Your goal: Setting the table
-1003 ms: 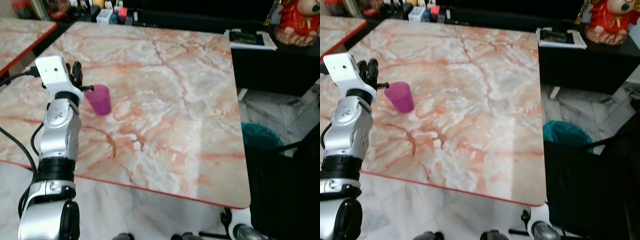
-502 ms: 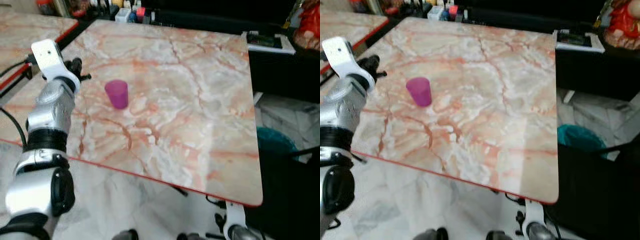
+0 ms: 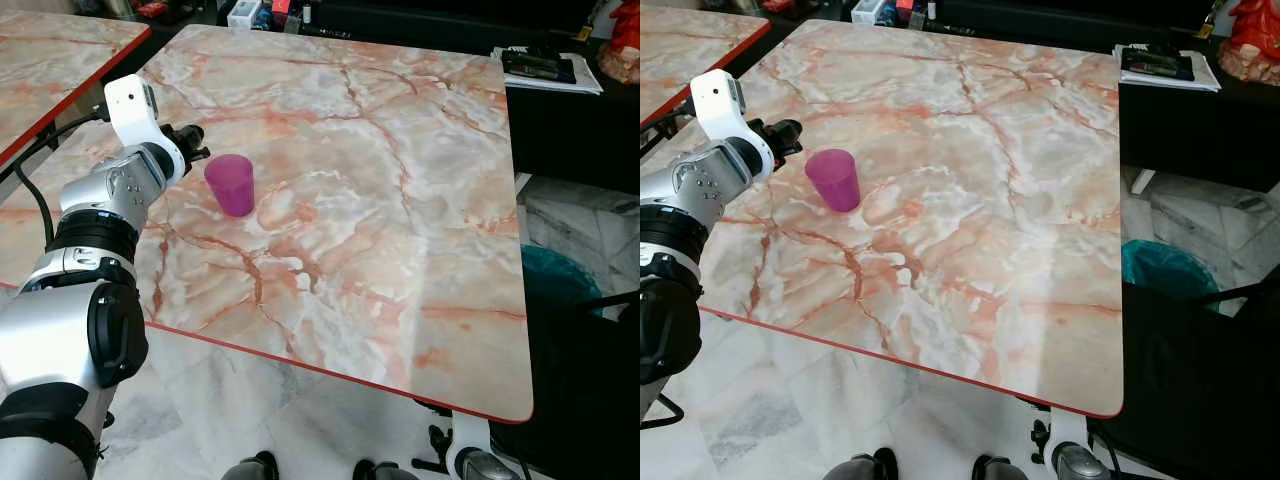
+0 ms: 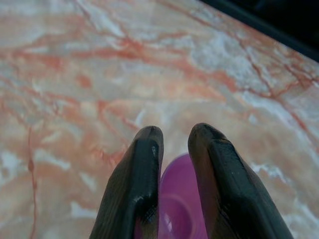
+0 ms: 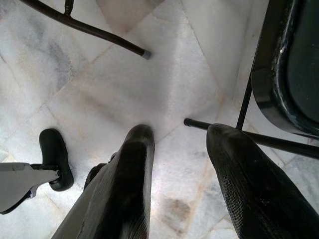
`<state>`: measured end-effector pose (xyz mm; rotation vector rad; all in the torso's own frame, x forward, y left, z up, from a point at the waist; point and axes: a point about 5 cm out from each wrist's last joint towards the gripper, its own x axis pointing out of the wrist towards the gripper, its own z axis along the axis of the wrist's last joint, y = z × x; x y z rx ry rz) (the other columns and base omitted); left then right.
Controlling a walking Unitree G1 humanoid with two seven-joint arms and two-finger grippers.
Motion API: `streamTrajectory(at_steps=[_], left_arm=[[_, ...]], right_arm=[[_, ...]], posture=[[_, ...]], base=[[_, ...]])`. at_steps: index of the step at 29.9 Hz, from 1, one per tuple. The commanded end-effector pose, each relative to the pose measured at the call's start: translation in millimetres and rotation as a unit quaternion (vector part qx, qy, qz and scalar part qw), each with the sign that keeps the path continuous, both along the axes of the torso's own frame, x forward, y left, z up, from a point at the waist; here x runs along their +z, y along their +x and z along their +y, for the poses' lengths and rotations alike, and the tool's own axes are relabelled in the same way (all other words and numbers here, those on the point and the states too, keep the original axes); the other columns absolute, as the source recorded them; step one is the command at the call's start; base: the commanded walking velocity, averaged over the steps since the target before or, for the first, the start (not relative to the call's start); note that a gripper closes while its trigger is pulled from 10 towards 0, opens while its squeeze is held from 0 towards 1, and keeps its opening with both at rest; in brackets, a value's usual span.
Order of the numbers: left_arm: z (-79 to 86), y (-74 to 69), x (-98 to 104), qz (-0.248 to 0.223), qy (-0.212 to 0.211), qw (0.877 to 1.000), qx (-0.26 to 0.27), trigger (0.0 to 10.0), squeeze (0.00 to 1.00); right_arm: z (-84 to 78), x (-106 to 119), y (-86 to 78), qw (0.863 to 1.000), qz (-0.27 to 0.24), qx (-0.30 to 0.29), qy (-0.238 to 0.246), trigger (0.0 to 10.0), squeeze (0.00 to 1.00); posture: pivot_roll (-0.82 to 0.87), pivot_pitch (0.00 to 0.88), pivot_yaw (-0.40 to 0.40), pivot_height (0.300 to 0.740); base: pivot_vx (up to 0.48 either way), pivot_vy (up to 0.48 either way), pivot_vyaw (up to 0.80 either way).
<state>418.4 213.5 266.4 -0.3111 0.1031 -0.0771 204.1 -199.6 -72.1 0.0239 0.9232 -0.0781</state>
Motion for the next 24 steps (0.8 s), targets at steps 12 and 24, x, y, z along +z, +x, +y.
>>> streamTrajectory(at_steps=[12, 24], left_arm=[[-9.4, 3.1, -3.3, 0.030, -0.011, 0.999, -0.008, 10.0, 0.00], [-12.2, 3.9, -0.9, 0.025, -0.014, 0.999, -0.015, 10.0, 1.00]], right_arm=[[1.8, -4.1, -6.7, 1.000, 0.013, -0.013, 0.008, 10.0, 0.00], [1.9, -4.1, -6.7, 1.000, 0.011, -0.015, 0.009, 10.0, 0.00]], posture=[[0.03, 0.221, 0.013, 0.740], [0.03, 0.222, 0.015, 0.740]], base=[[0.000, 0.000, 0.00], [0.000, 0.000, 0.00]])
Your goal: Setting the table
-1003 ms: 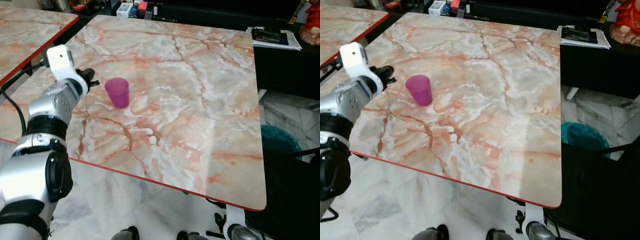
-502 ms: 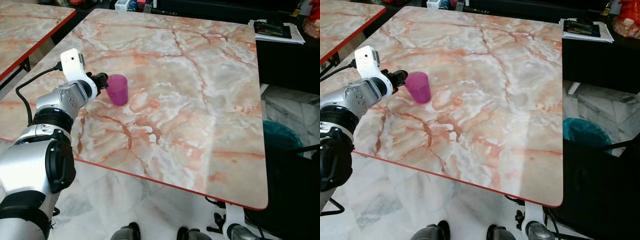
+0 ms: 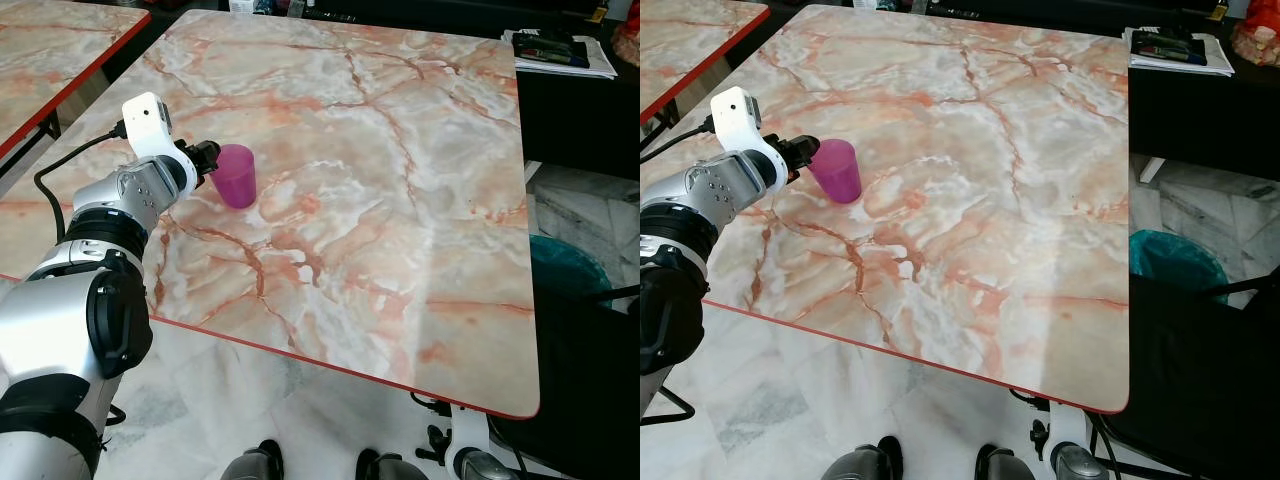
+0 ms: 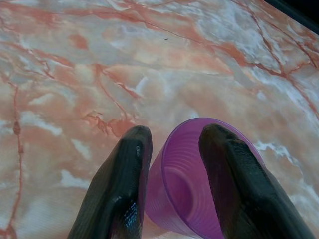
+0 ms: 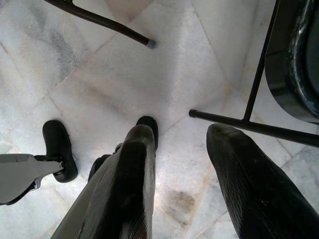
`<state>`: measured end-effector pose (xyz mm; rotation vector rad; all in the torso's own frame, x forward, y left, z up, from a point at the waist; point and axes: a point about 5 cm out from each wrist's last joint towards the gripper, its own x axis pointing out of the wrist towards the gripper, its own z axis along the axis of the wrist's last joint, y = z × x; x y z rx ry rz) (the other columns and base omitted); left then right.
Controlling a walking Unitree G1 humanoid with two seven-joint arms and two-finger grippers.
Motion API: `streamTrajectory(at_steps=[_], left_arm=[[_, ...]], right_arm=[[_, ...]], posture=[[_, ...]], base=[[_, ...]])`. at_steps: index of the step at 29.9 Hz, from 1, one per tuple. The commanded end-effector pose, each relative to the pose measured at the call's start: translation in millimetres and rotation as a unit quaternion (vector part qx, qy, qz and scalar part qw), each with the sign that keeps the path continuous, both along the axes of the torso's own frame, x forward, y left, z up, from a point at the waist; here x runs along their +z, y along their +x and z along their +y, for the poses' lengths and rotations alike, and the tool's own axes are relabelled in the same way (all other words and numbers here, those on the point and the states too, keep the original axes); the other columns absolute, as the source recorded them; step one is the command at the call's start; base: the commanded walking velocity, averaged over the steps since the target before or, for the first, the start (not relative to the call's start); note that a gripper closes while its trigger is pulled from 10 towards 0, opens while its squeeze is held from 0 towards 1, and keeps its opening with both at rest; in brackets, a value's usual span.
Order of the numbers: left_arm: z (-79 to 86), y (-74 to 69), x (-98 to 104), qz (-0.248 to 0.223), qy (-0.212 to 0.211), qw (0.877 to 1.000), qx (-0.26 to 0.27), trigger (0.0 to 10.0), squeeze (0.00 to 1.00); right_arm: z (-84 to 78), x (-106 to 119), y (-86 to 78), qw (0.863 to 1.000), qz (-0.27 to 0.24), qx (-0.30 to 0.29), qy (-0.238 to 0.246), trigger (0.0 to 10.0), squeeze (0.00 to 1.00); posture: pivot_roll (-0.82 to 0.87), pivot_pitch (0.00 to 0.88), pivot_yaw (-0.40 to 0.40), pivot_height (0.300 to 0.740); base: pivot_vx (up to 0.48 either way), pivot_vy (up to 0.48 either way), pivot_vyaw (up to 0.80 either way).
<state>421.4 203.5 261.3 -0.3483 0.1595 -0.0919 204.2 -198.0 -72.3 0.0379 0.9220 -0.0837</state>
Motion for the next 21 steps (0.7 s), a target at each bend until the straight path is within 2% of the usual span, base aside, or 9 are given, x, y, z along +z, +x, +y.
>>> streamTrajectory(at_steps=[1, 4, 5, 21], left_arm=[[-2.1, 1.0, 4.5, -0.002, 0.004, 1.000, -0.002, 10.0, 1.00], [-2.1, 1.2, 5.6, 0.000, -0.001, 1.000, 0.003, 10.0, 1.00], [-2.2, 1.2, 5.3, 0.002, -0.005, 1.000, 0.003, 10.0, 0.00], [-2.0, 0.9, 2.4, 0.012, -0.018, 1.000, 0.007, 10.0, 0.00]], right_arm=[[0.3, -3.9, -6.8, 1.000, 0.012, -0.009, 0.004, 10.0, 0.00], [0.3, -3.8, -6.7, 1.000, 0.012, -0.009, 0.004, 10.0, 0.00], [0.3, -3.9, -6.8, 1.000, 0.012, -0.009, 0.004, 10.0, 0.00], [1.0, -4.1, -7.0, 1.000, 0.012, -0.010, 0.005, 10.0, 0.00]], posture=[[0.03, 0.221, 0.014, 0.740], [0.03, 0.223, 0.015, 0.740], [0.03, 0.223, 0.015, 0.740], [0.03, 0.220, 0.016, 0.740]], base=[[0.000, 0.000, 0.00], [0.000, 0.000, 0.00], [0.000, 0.000, 0.00], [0.000, 0.000, 0.00]])
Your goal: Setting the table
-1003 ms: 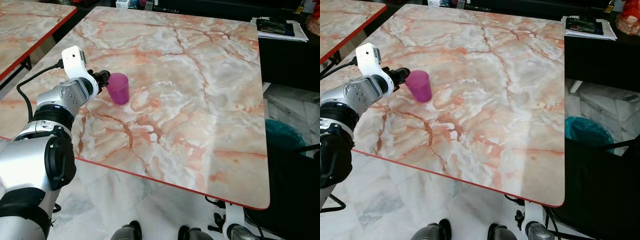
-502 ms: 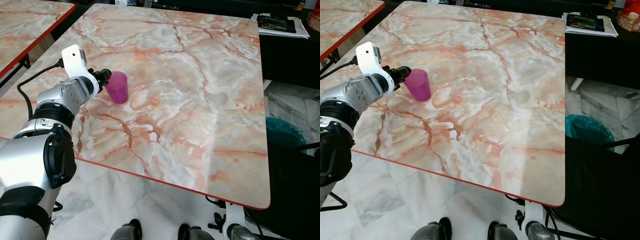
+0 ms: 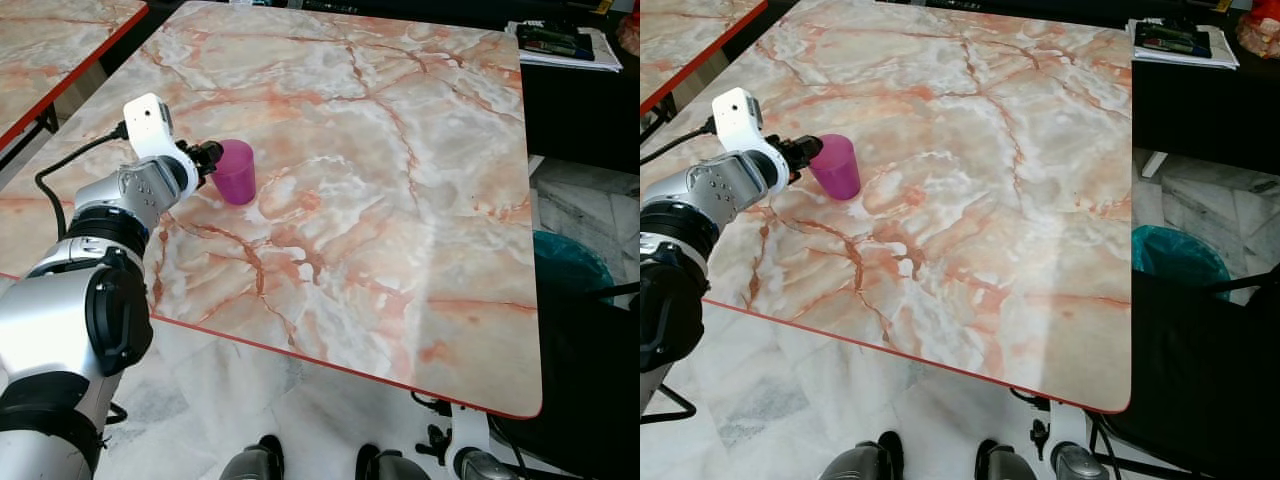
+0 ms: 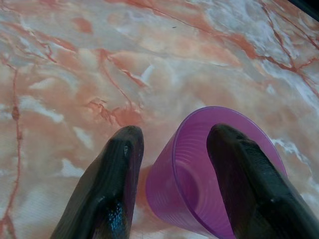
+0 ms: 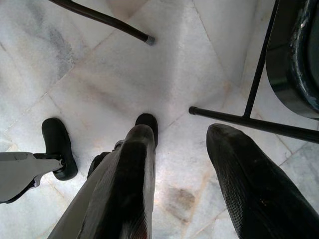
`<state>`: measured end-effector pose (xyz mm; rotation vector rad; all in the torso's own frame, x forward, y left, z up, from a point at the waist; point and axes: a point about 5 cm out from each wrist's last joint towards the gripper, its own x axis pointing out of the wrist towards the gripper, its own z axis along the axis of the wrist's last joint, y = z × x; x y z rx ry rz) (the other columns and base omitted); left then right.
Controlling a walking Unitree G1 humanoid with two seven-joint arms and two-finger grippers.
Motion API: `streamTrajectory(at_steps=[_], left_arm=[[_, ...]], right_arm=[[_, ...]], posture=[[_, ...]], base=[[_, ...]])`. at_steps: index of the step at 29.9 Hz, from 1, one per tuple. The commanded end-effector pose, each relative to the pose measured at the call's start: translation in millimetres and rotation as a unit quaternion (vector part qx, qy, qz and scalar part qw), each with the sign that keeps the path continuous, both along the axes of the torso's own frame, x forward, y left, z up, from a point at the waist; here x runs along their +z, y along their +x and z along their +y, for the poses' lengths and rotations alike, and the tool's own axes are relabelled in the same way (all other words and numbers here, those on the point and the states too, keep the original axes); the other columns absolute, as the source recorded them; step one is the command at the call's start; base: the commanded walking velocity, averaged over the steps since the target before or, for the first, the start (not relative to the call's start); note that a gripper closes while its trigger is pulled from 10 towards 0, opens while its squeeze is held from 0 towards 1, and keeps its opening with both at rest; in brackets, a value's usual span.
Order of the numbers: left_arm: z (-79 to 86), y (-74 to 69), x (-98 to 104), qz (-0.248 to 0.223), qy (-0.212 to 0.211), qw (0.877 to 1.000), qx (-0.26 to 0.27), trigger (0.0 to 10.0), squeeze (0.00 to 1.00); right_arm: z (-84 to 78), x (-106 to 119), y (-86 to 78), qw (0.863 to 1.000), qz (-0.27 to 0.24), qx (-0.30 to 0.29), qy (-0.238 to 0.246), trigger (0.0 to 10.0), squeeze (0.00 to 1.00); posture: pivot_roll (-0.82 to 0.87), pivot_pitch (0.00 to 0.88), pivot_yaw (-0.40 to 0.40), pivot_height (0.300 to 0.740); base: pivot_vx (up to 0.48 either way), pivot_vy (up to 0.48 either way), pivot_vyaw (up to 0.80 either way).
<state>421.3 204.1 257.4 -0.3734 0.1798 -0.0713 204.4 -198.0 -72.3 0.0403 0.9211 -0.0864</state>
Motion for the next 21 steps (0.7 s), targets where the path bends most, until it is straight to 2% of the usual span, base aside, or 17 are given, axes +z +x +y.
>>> streamTrajectory(at_steps=[1, 12, 13, 19, 21], left_arm=[[-2.7, 1.0, 6.0, 0.000, -0.007, 1.000, -0.002, 10.0, 0.00], [-4.8, 0.9, 3.5, 0.003, -0.011, 1.000, -0.007, 10.0, 0.00], [-4.9, 0.9, 3.2, 0.004, -0.011, 1.000, -0.007, 9.7, 0.00], [-5.5, 0.8, 1.5, 0.007, -0.012, 1.000, -0.009, 9.6, 0.00], [-6.3, 0.8, 0.3, 0.009, -0.011, 1.000, -0.010, 8.8, 0.00]], right_arm=[[1.1, -4.2, -7.1, 1.000, 0.012, -0.008, 0.005, 10.0, 0.00], [1.2, -4.1, -7.0, 1.000, 0.011, -0.009, 0.004, 10.0, 0.00], [1.2, -4.1, -6.9, 1.000, 0.011, -0.009, 0.004, 10.0, 0.00], [1.2, -4.1, -7.0, 1.000, 0.011, -0.010, 0.004, 10.0, 0.00], [1.3, -4.0, -6.8, 1.000, 0.010, -0.010, 0.004, 10.0, 0.00]], posture=[[0.03, 0.220, 0.016, 0.740], [0.03, 0.219, 0.017, 0.740], [0.03, 0.219, 0.017, 0.740], [0.03, 0.219, 0.018, 0.740], [0.03, 0.218, 0.018, 0.740]], base=[[0.000, 0.000, 0.00], [0.000, 0.000, 0.00], [0.000, 0.000, 0.00], [0.000, 0.000, 0.00], [0.000, 0.000, 0.00]])
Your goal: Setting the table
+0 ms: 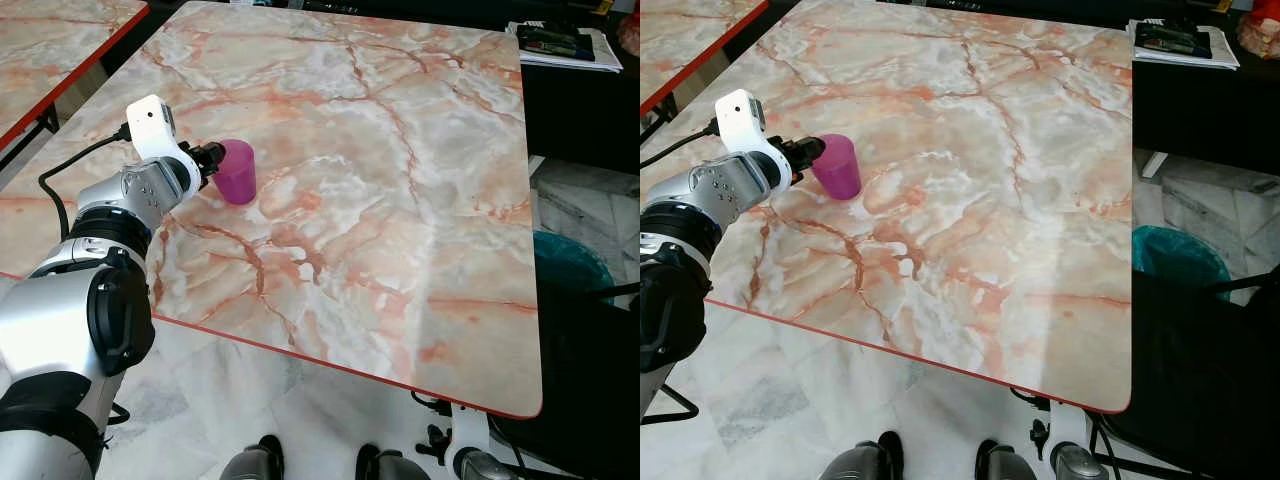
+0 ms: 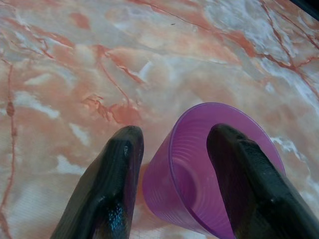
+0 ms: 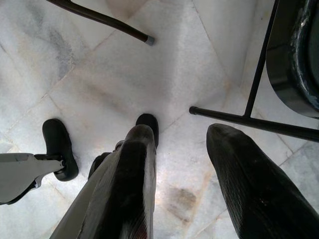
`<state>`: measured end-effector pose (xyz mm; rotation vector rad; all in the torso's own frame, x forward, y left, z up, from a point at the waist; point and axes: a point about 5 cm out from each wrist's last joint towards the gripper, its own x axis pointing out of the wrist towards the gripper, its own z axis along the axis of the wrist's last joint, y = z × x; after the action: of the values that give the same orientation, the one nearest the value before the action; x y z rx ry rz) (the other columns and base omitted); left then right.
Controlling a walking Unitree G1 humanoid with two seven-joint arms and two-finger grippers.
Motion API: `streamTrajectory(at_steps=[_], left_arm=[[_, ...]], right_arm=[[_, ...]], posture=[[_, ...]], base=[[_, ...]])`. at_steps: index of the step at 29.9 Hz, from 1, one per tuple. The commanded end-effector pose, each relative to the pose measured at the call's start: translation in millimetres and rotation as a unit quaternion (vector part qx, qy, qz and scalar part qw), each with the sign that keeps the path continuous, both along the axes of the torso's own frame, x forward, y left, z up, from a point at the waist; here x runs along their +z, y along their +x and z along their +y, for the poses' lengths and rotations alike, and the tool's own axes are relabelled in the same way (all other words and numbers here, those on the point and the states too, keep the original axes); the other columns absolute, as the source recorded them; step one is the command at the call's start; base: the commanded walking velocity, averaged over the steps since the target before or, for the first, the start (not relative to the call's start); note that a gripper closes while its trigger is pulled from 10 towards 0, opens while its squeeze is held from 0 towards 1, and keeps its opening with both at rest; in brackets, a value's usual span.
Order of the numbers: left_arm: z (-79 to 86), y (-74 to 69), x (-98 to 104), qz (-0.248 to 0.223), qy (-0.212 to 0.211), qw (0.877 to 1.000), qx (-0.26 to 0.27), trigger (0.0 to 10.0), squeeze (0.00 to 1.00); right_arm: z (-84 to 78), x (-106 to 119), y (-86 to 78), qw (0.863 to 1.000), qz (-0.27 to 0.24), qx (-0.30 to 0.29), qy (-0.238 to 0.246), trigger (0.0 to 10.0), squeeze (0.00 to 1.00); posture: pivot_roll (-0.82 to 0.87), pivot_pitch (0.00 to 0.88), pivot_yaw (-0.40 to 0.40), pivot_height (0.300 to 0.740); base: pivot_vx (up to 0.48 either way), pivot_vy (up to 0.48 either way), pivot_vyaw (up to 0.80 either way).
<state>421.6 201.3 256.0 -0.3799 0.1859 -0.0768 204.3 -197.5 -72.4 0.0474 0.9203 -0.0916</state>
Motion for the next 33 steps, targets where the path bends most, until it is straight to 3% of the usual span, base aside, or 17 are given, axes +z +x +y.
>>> streamTrajectory(at_steps=[1, 2, 3, 8, 10, 15, 20, 21, 22, 23, 25, 33], left_arm=[[-4.0, 0.5, 1.0, 0.008, -0.009, 1.000, -0.008, 7.9, 0.00], [-4.0, 0.5, 0.9, 0.008, -0.009, 1.000, -0.008, 7.9, 0.00], [-4.1, 0.4, 0.8, 0.008, -0.009, 1.000, -0.008, 4.7, 0.00], [-3.6, 0.2, -0.9, 0.011, -0.006, 1.000, -0.008, 4.5, 0.00], [-3.6, 0.1, -1.4, 0.012, -0.007, 1.000, -0.009, 4.0, 0.00], [-4.0, 0.0, -2.2, 0.013, -0.006, 1.000, -0.009, 4.0, 0.00], [-4.3, 0.0, -2.5, 0.015, -0.007, 1.000, -0.009, 4.9, 0.00], [-4.5, -0.1, -3.1, 0.016, -0.006, 1.000, -0.010, 7.9, 0.00], [-4.7, -0.1, -3.7, 0.017, -0.005, 1.000, -0.011, 9.1, 0.00], [-5.0, -0.2, -4.6, 0.018, -0.005, 1.000, -0.013, 9.5, 0.00], [-4.9, -0.4, -5.6, 0.020, -0.005, 1.000, -0.014, 10.0, 0.00], [-5.2, -0.9, -8.6, 0.025, -0.005, 1.000, -0.016, 9.8, 0.00]], right_arm=[[0.8, -3.8, -6.7, 1.000, 0.011, -0.006, 0.002, 10.0, 0.00], [0.8, -3.8, -6.7, 1.000, 0.011, -0.006, 0.002, 10.0, 0.00], [0.7, -3.8, -6.7, 1.000, 0.011, -0.007, 0.002, 10.0, 0.00], [0.7, -3.8, -6.7, 1.000, 0.011, -0.007, 0.002, 10.0, 0.00], [0.8, -3.8, -6.6, 1.000, 0.011, -0.006, 0.002, 10.0, 0.00], [0.8, -3.8, -6.6, 1.000, 0.011, -0.006, 0.002, 10.0, 0.00], [0.9, -3.7, -6.3, 1.000, 0.011, -0.006, 0.002, 10.0, 0.00], [0.9, -3.7, -6.4, 1.000, 0.011, -0.005, 0.002, 10.0, 0.00], [0.9, -3.8, -6.5, 1.000, 0.011, -0.005, 0.002, 10.0, 0.00], [0.9, -3.8, -6.6, 1.000, 0.012, -0.005, 0.002, 10.0, 0.00], [0.9, -3.8, -6.5, 1.000, 0.012, -0.005, 0.001, 10.0, 0.00], [1.0, -3.8, -6.5, 1.000, 0.011, -0.006, 0.001, 10.0, 0.00]], posture=[[0.03, 0.218, 0.018, 0.740], [0.03, 0.218, 0.018, 0.740], [0.03, 0.219, 0.018, 0.740], [0.03, 0.219, 0.018, 0.740], [0.03, 0.219, 0.018, 0.740], [0.03, 0.219, 0.018, 0.740], [0.03, 0.219, 0.020, 0.740], [0.03, 0.219, 0.019, 0.740], [0.03, 0.219, 0.019, 0.740], [0.03, 0.219, 0.019, 0.740], [0.03, 0.219, 0.019, 0.740], [0.03, 0.218, 0.020, 0.740]], base=[[0.000, 0.000, 0.00], [0.000, 0.000, 0.00], [0.000, 0.000, 0.00], [0.000, 0.000, 0.00], [0.000, 0.000, 0.00], [0.000, 0.000, 0.00], [0.000, 0.000, 0.00], [0.000, 0.000, 0.00], [0.000, 0.000, 0.00], [0.000, 0.000, 0.00], [0.000, 0.000, 0.00], [0.000, 0.000, 0.00]])
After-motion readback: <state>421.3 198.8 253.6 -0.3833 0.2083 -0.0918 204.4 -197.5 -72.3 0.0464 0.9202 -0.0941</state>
